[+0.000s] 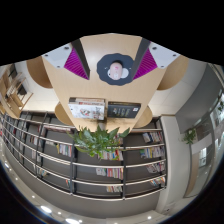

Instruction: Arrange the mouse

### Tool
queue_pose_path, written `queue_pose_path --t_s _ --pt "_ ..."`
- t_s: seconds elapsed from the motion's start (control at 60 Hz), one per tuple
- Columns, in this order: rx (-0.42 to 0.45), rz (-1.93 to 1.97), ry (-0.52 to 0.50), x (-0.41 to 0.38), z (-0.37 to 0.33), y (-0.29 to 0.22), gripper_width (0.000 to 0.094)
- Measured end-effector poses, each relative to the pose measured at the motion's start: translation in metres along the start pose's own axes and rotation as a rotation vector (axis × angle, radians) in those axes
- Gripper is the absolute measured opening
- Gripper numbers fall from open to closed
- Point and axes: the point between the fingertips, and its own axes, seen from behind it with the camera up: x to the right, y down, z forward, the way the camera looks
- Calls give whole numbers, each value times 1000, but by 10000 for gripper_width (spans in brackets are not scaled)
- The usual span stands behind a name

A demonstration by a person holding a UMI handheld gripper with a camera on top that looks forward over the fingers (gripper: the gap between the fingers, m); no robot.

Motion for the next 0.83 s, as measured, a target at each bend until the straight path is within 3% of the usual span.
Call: queue_pose_path --t_s 0.35,0.833 --pt "17 -10 -8 28 -79 41 826" --pt "-11 9 -25 39 -105 82 824"
